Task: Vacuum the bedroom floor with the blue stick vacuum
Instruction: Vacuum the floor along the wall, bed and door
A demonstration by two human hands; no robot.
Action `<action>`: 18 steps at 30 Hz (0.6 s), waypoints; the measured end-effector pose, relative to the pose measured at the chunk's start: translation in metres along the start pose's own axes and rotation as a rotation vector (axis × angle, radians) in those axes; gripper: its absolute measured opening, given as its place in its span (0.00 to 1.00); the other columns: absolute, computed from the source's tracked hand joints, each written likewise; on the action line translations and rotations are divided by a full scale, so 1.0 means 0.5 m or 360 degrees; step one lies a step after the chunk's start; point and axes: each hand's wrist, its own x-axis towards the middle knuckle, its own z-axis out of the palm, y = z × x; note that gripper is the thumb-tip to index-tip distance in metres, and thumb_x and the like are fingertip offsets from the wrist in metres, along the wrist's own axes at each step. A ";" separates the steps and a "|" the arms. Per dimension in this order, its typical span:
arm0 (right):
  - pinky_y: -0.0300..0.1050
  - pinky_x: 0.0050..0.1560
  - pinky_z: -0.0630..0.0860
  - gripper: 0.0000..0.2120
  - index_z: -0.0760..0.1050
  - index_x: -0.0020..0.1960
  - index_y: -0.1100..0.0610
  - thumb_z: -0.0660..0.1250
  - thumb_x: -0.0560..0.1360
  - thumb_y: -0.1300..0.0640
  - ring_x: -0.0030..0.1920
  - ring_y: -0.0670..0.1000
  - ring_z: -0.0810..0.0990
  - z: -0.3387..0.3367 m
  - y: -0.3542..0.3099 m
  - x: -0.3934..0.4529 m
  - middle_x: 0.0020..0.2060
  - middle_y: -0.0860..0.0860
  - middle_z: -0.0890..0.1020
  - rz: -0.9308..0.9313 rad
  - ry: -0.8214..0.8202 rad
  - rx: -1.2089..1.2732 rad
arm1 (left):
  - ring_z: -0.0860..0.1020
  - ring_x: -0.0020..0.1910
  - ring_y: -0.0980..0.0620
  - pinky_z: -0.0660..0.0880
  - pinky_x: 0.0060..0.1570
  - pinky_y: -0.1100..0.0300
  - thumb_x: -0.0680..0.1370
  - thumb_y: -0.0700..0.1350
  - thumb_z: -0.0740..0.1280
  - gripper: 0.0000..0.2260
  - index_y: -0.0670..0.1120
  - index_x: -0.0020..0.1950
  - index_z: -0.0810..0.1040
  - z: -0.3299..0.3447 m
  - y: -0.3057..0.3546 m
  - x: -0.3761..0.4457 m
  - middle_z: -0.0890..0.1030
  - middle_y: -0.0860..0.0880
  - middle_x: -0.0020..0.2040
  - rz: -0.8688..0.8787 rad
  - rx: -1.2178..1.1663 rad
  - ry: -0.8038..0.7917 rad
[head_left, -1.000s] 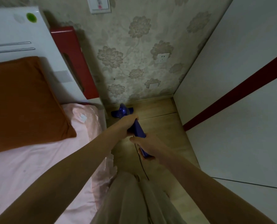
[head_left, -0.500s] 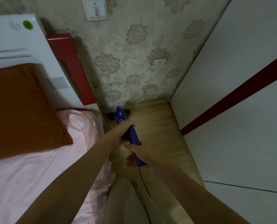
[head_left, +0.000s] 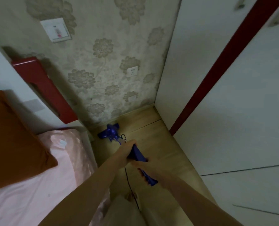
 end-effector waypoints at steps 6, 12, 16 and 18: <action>0.36 0.28 0.74 0.13 0.73 0.54 0.57 0.69 0.76 0.50 0.26 0.44 0.75 -0.144 0.053 -0.129 0.33 0.49 0.77 -0.0175 0.0042 -0.0148 | 0.71 0.36 0.50 0.72 0.33 0.57 0.76 0.39 0.63 0.04 0.43 0.43 0.68 0.144 -0.026 -0.081 0.70 0.44 0.39 -0.0033 0.0031 -0.0108; 0.38 0.27 0.74 0.10 0.73 0.48 0.57 0.68 0.76 0.50 0.26 0.46 0.74 -0.228 0.211 -0.319 0.32 0.50 0.77 -0.0235 0.0083 -0.0004 | 0.73 0.35 0.49 0.74 0.36 0.55 0.73 0.40 0.65 0.05 0.43 0.42 0.69 0.302 -0.153 -0.211 0.71 0.44 0.37 0.0116 0.0287 -0.0198; 0.39 0.26 0.73 0.09 0.72 0.47 0.57 0.68 0.77 0.52 0.26 0.46 0.74 -0.246 0.340 -0.461 0.32 0.51 0.76 -0.0256 0.0195 0.0244 | 0.73 0.36 0.49 0.74 0.36 0.55 0.74 0.41 0.64 0.05 0.44 0.45 0.68 0.398 -0.251 -0.326 0.71 0.45 0.38 0.0217 0.0518 -0.0325; 0.38 0.25 0.72 0.08 0.71 0.46 0.56 0.68 0.77 0.53 0.25 0.46 0.73 -0.250 0.399 -0.526 0.31 0.51 0.76 -0.0229 0.0287 0.0376 | 0.73 0.36 0.49 0.74 0.35 0.55 0.74 0.42 0.65 0.05 0.45 0.44 0.69 0.445 -0.295 -0.381 0.71 0.45 0.39 0.0236 0.0642 -0.0401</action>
